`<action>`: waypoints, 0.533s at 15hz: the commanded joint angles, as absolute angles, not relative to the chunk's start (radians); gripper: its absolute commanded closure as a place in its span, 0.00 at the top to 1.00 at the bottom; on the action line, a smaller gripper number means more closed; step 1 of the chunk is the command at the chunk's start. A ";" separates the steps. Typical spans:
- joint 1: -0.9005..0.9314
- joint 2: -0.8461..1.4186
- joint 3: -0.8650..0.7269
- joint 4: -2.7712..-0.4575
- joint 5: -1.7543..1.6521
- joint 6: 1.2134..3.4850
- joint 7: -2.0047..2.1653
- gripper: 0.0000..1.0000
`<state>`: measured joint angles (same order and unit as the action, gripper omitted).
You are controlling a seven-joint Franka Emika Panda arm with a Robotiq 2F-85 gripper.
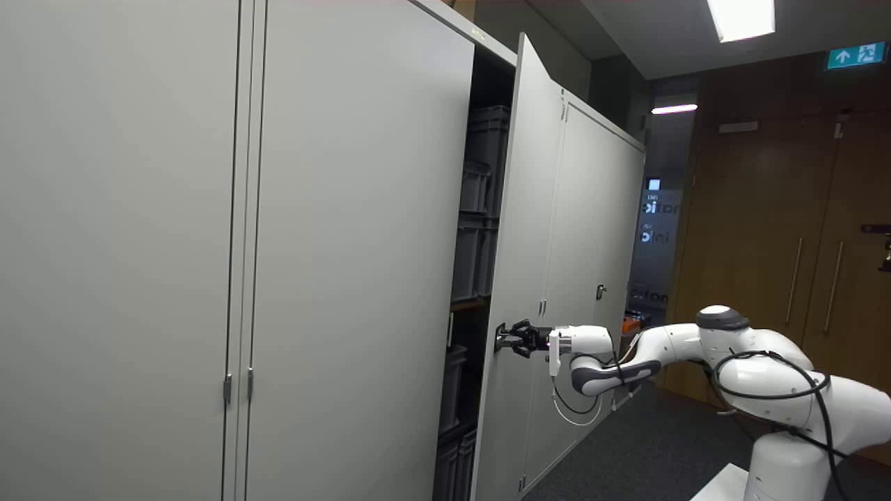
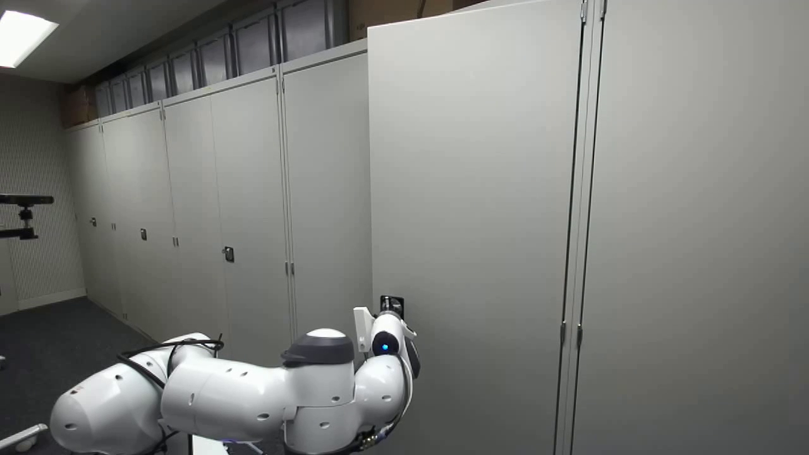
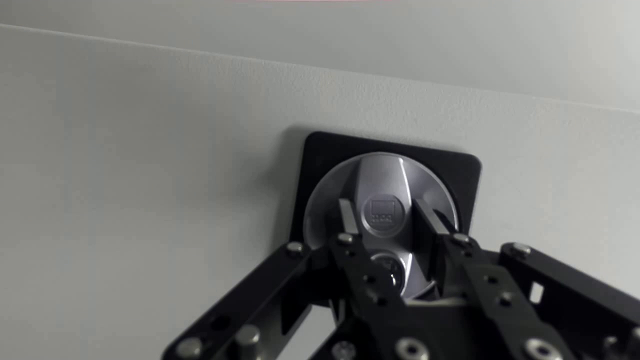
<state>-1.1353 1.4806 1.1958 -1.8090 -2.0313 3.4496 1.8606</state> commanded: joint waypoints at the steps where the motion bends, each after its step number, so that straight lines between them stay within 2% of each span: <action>1: -1.171 1.481 1.253 -1.893 -2.039 3.491 1.905 0.08; 2: -1.139 1.481 1.196 -1.813 -2.032 3.450 1.861 0.08; 3: -1.140 1.481 1.194 -1.811 -2.032 3.449 1.856 0.32; 6: -1.138 1.481 1.193 -1.804 -2.032 3.450 1.855 0.32; 7: -1.129 1.437 1.151 -1.846 -1.840 3.480 1.688 0.32; 8: -1.128 1.438 1.152 -1.846 -1.841 3.478 1.688 0.32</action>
